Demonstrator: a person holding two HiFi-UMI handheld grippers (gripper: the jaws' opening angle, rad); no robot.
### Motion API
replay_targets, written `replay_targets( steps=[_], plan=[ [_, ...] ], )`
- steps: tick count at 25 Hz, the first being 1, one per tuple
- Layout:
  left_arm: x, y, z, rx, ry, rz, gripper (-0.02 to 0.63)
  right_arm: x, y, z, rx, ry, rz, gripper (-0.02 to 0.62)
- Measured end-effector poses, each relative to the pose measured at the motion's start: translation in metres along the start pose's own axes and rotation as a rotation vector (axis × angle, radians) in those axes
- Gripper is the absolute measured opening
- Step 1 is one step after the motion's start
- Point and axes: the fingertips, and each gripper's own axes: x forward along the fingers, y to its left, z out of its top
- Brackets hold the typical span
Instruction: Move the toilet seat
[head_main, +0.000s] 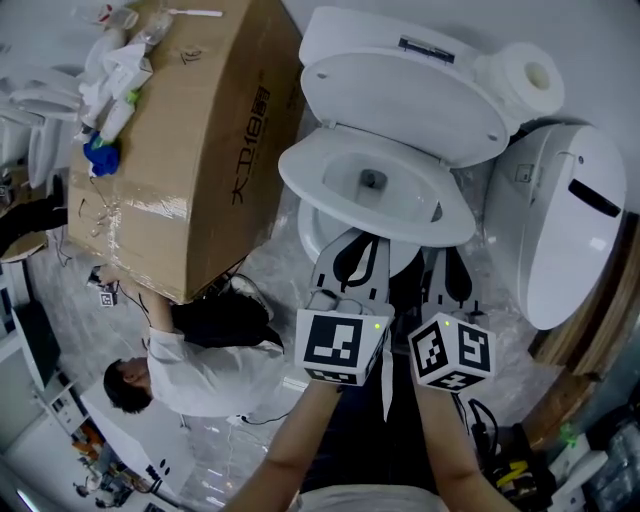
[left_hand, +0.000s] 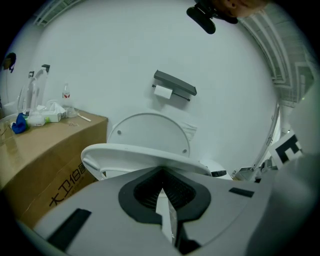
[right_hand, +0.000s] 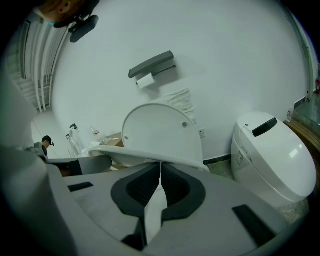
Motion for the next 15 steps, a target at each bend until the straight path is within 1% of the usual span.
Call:
replay_targets(
  steps=[15],
  plan=[
    [0.027, 0.002, 0.035, -0.022, -0.04, 0.036, 0.014, 0.024, 0.0, 0.037, 0.032, -0.018, 0.041, 0.025]
  ],
)
